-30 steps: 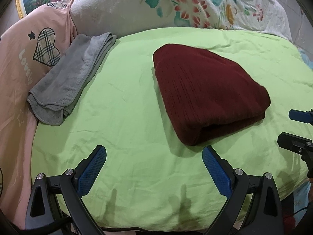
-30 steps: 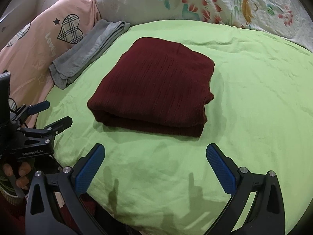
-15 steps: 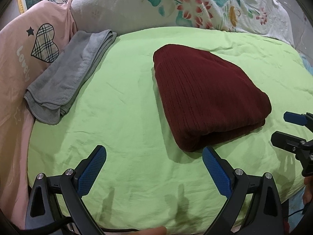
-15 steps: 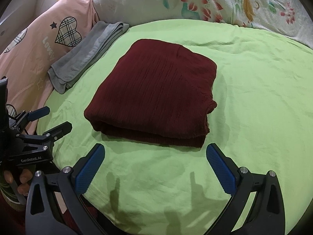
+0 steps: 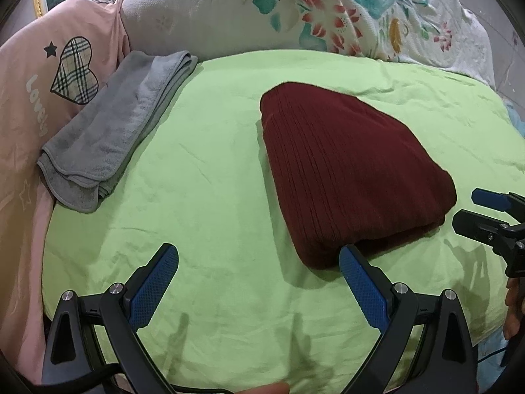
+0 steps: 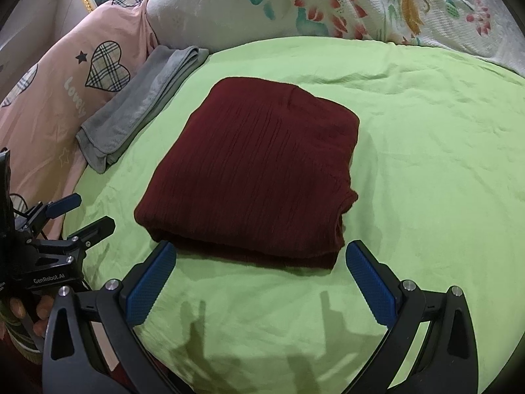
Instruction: Fold large clothes
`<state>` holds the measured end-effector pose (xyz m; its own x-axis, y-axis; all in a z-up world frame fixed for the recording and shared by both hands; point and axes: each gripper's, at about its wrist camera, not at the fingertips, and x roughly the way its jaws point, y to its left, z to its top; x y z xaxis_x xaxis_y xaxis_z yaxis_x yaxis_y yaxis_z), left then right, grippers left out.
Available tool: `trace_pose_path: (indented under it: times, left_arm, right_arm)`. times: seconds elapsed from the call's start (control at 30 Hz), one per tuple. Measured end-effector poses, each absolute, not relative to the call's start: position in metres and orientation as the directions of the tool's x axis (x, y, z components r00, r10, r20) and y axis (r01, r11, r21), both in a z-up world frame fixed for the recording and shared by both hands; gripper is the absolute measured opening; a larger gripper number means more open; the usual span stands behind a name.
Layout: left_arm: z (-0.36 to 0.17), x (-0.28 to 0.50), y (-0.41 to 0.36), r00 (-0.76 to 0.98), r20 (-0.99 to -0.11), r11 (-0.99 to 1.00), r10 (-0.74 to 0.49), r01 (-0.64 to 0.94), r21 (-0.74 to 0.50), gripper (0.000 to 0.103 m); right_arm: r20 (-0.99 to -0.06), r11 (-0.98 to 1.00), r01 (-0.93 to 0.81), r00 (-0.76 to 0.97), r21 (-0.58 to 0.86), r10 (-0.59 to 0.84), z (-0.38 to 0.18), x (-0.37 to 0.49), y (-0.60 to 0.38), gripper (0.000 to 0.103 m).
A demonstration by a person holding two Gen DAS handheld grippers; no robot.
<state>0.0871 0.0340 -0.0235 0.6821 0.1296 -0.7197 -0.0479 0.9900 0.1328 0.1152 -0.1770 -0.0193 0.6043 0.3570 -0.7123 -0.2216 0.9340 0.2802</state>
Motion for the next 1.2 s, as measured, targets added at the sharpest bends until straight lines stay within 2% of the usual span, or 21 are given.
trace_pose_path:
  times: [0.83, 1.03, 1.2]
  left_arm:
    - [-0.011, 0.133, 0.038, 0.688, -0.714, 0.992, 0.127, -0.075, 0.105, 0.099]
    - [-0.012, 0.144, 0.043, 0.696, -0.717, 0.999, 0.044, -0.043, 0.020, 0.099]
    - [-0.017, 0.157, 0.041, 0.687, -0.727, 0.999, -0.017, -0.017, -0.039, 0.099]
  right_arm:
    - [-0.714, 0.927, -0.205, 0.592, 0.314, 0.373, -0.016, 0.166, -0.182, 0.103]
    - [-0.700, 0.917, -0.165, 0.602, 0.363, 0.385, -0.023, 0.181, -0.194, 0.103]
    - [-0.674, 0.885, -0.078, 0.619, 0.459, 0.404, -0.037, 0.207, -0.216, 0.103]
